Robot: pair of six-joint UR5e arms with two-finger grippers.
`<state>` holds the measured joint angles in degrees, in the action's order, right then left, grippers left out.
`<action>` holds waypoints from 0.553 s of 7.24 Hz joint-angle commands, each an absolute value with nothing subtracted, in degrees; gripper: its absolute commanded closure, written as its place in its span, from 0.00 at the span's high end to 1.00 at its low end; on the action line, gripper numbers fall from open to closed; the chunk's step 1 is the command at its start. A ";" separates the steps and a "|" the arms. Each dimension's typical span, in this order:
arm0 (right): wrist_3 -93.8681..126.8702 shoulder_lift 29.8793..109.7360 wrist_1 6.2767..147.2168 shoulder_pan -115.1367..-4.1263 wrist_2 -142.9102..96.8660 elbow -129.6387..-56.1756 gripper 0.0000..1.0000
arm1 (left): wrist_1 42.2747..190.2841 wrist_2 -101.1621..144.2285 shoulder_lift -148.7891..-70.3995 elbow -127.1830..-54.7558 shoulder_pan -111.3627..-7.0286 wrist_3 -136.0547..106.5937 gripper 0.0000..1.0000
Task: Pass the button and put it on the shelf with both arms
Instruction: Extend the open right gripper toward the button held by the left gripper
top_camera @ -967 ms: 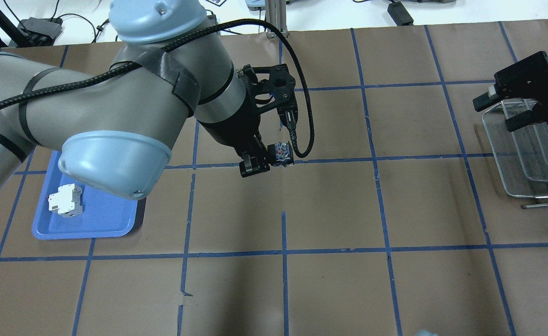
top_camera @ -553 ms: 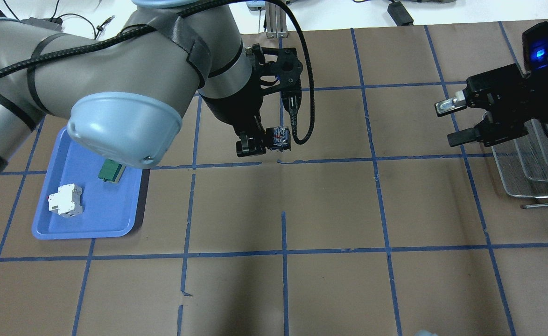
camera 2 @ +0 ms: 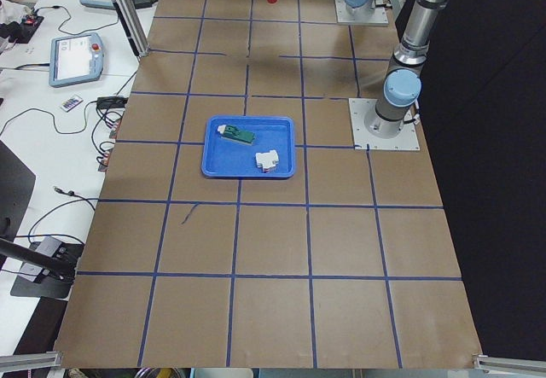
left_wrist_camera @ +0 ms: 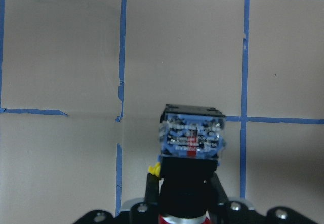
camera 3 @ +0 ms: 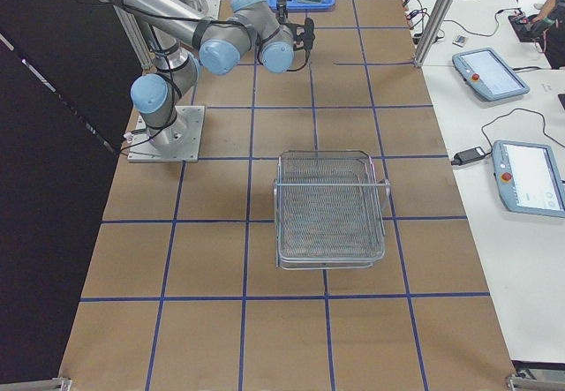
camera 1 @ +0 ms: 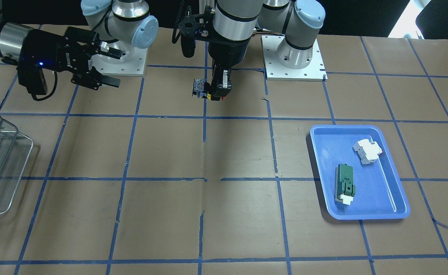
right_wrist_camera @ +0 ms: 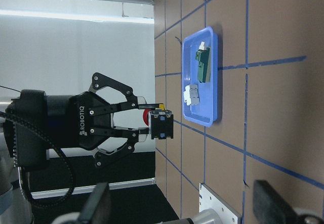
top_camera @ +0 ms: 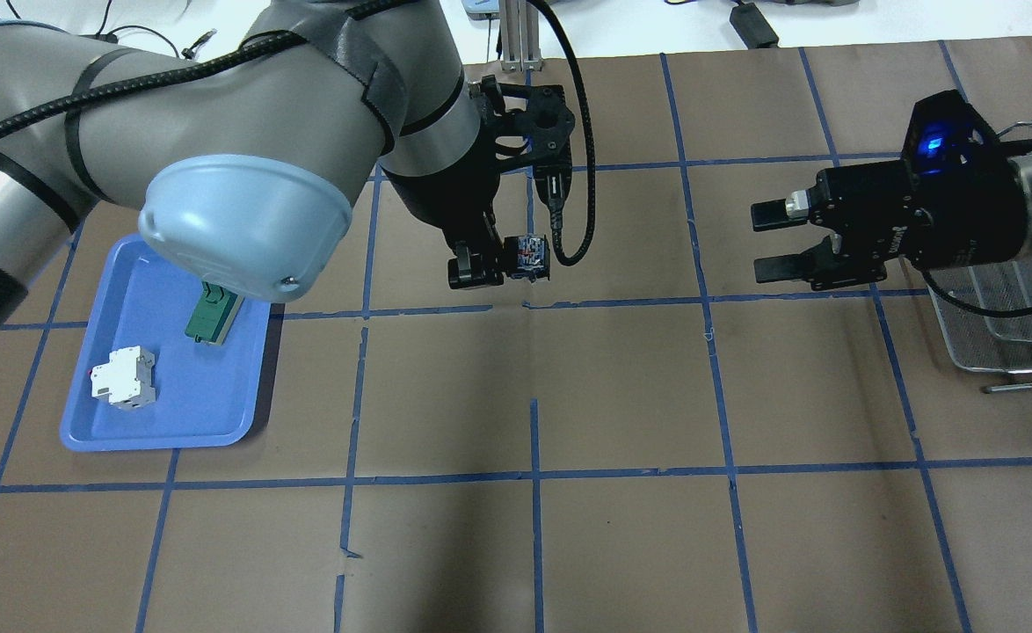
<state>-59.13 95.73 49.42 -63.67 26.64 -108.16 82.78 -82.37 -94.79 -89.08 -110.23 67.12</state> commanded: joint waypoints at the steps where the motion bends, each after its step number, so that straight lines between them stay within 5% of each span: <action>1: -62.04 95.54 49.57 -65.30 21.71 -110.90 1.00 | 82.36 -82.27 -94.75 -89.56 -110.21 67.06 0.04; 4: -61.61 95.19 48.96 -66.96 21.10 -112.85 1.00 | 82.27 -82.27 -94.75 -89.30 -110.30 67.06 0.04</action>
